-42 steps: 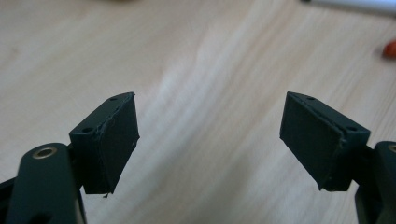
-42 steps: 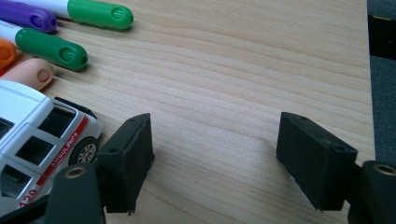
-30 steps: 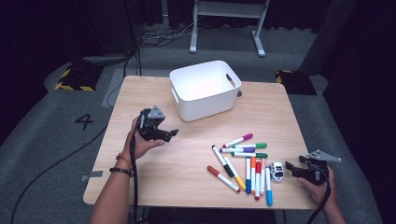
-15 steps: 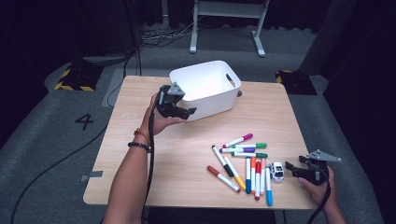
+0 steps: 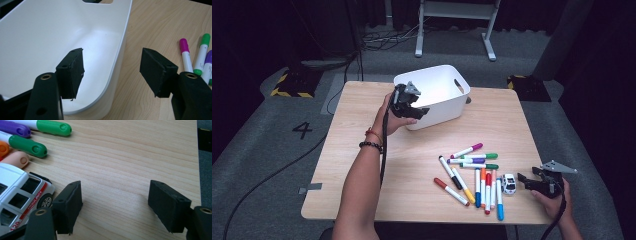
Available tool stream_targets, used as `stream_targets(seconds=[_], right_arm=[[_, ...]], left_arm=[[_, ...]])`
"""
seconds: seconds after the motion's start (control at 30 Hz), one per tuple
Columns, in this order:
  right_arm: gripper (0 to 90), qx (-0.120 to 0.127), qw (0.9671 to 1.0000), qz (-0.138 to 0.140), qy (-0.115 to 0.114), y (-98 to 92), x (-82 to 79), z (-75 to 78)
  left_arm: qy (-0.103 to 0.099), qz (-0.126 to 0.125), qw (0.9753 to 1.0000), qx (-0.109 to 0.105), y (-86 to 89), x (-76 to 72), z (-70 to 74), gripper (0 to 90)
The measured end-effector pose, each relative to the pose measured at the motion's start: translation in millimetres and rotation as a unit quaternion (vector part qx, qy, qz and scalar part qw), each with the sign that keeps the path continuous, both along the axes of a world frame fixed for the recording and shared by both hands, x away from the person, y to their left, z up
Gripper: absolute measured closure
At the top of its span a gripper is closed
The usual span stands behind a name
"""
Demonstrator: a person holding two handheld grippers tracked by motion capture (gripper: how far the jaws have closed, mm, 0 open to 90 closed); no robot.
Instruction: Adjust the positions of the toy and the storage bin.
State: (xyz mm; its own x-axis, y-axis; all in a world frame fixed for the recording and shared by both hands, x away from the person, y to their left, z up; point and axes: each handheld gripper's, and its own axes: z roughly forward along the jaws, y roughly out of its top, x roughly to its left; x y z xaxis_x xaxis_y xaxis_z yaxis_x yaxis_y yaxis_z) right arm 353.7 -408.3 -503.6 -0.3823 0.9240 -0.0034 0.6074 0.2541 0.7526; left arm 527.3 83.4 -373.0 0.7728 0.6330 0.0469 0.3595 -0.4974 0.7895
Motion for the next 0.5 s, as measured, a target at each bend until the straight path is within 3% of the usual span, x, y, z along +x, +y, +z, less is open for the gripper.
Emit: stream_targets(seconds=[0.1,0.17,0.2,0.27,0.3,0.33,0.37,0.4,0.5], right_arm=[[27.5,0.000,1.0000,0.000,0.000,0.0,0.0,0.0],[27.5,0.000,1.0000,0.000,0.000,0.0,0.0,0.0],[27.5,0.000,1.0000,0.000,0.000,0.0,0.0,0.0],[27.5,0.000,1.0000,0.000,0.000,0.0,0.0,0.0],[27.5,0.000,1.0000,0.000,0.000,0.0,0.0,0.0],[27.5,0.000,1.0000,0.000,0.000,0.0,0.0,0.0],[27.5,0.000,1.0000,0.000,0.000,0.0,0.0,0.0],[27.5,0.000,1.0000,0.000,0.000,0.0,0.0,0.0],[27.5,0.000,1.0000,0.000,0.000,0.0,0.0,0.0]], left_arm=[[0.000,0.001,0.9999,0.012,-6.2,3.8,-2.1,42.6],[0.011,-0.013,0.9997,0.017,-9.2,6.3,-3.2,50.6],[0.007,-0.006,0.9997,0.021,-11.5,6.6,-4.6,52.9],[0.010,-0.024,0.9985,0.048,-13.5,9.6,-5.8,60.9],[0.012,-0.023,0.9977,0.062,-15.0,10.3,-6.7,64.7],[0.012,-0.023,0.9977,0.062,-15.0,10.3,-6.7,68.1],[0.015,-0.025,0.9962,0.083,-16.9,11.4,-8.9,70.6],[0.015,-0.027,0.9958,0.086,-16.5,12.1,-9.4,74.1],[0.028,-0.029,0.9976,0.057,-16.2,11.6,-11.2,78.6]])
